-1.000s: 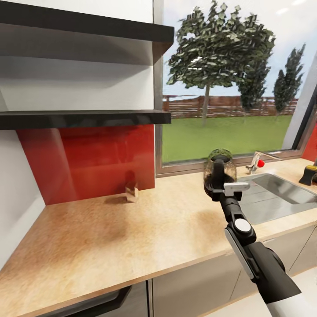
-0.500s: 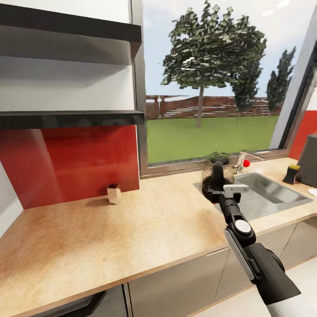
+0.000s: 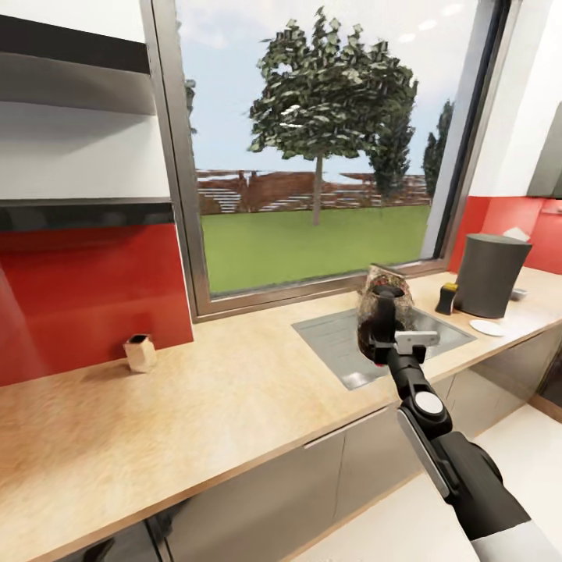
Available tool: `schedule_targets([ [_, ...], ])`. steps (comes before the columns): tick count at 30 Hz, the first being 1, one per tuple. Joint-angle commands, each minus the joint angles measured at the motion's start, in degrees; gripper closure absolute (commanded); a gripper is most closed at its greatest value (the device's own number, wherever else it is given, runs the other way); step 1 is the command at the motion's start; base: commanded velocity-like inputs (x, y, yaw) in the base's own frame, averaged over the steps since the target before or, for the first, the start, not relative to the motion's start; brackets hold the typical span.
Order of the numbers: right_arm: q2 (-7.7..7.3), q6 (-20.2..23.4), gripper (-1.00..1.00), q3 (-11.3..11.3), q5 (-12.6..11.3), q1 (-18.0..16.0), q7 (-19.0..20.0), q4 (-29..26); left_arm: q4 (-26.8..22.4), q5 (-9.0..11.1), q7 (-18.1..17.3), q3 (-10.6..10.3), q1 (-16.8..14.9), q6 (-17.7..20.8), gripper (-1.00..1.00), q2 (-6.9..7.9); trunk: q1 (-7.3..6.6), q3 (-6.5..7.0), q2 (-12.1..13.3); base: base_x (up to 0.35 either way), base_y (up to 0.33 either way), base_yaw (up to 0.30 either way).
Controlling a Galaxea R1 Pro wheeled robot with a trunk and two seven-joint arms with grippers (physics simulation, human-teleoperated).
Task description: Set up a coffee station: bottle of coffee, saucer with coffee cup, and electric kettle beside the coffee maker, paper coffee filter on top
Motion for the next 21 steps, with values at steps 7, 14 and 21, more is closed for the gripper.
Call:
schedule_targets([
  [7, -0.07, 0.1, 1.0, 0.25, -0.25, -0.09, -0.56, 1.05, 0.12, 0.61, -0.28, -0.53, -0.04, -0.31, -1.0, 0.0, 0.03, -0.09, -0.12, -0.029, -0.276, -0.262],
  [14, -0.07, 0.11, 1.0, 0.25, -0.25, -0.09, -0.56, 1.1, 0.03, 0.61, -0.27, -0.49, -0.04, -0.31, -1.0, -0.05, 0.03, -0.09, -0.12, -0.001, -0.279, -0.262],
  [21, -0.07, 0.11, 1.0, 0.25, -0.25, -0.09, -0.56, 1.1, 0.03, 0.61, -0.27, -0.45, -0.04, -0.31, -1.0, -0.04, 0.03, -0.09, -0.12, 0.056, -0.279, -0.262],
])
